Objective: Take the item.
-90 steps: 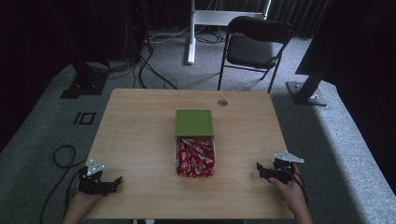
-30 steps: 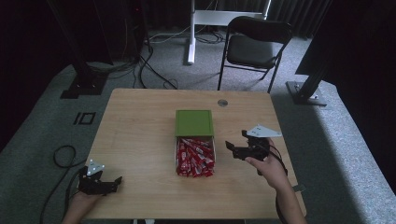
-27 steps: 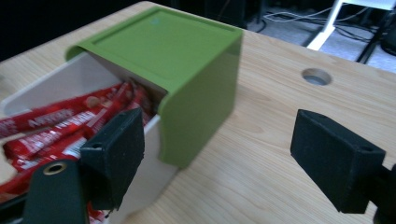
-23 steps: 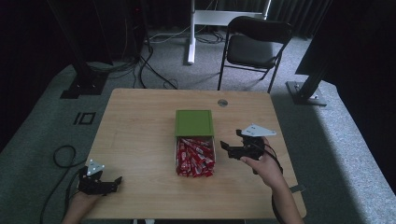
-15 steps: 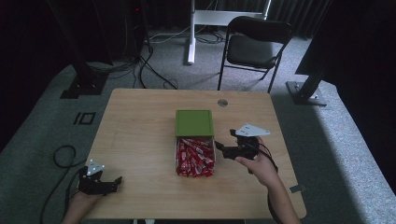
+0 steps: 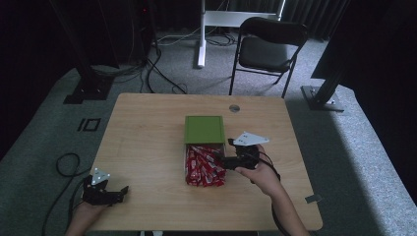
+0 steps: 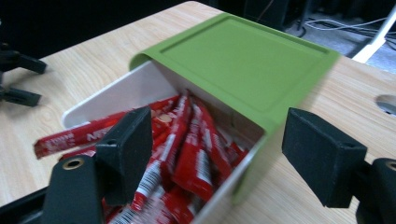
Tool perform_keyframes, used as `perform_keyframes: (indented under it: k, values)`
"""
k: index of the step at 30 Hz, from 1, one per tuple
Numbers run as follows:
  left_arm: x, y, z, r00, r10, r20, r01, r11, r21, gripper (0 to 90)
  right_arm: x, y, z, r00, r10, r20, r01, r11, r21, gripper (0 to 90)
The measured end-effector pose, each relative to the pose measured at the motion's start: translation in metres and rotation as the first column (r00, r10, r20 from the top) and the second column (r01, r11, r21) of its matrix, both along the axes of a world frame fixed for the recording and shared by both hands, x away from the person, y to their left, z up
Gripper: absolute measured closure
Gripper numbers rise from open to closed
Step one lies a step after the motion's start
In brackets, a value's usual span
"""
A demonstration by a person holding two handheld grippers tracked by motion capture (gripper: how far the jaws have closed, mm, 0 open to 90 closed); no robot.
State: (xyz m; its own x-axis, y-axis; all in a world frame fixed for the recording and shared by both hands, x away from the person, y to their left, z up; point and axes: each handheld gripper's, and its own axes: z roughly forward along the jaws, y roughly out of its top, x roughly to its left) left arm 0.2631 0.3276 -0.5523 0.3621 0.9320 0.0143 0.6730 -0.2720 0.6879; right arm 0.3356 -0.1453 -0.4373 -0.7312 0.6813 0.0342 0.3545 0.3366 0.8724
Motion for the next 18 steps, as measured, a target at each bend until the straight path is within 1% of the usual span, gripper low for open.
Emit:
perform_keyframes:
  k: [4,7,8,9,11,14,18]
  values:
    - [0.0,0.0,0.0,1.0,0.0,0.0,0.0,1.0,0.0,0.6,-0.001,0.01,-0.001,0.9998,0.02,0.003,-0.02,1.0,-0.009,27.0]
    - [0.0,0.0,0.0,1.0,0.0,0.0,0.0,1.0,0.0,0.6,0.0,0.016,-0.001,0.9994,0.035,-0.004,-0.035,0.999,-0.008,29.3]
    - [0.0,0.0,0.0,1.0,0.0,0.0,0.0,1.0,0.0,0.7,0.0,0.019,-0.001,0.9992,0.037,-0.012,-0.037,0.999,-0.013,32.8]
    - [0.0,0.0,0.0,1.0,0.0,0.0,0.0,1.0,0.0,0.6,0.0,0.02,-0.001,0.9988,0.04,-0.027,-0.04,0.999,-0.01,34.8]
    - [0.0,0.0,0.0,1.0,0.0,0.0,0.0,1.0,0.0,0.7,0.001,0.024,-0.003,0.9978,0.053,-0.039,-0.053,0.999,-0.009,37.7]
    - [0.0,0.0,0.0,1.0,0.0,0.0,0.0,1.0,0.0,0.6,0.001,0.03,-0.005,0.9962,0.074,-0.046,-0.075,0.997,-0.018,42.1]
    - [0.0,0.0,0.0,1.0,0.001,0.001,-0.001,1.0,-0.001,0.6,0.003,0.038,-0.009,0.9937,0.104,-0.04,-0.106,0.993,-0.046,49.6]
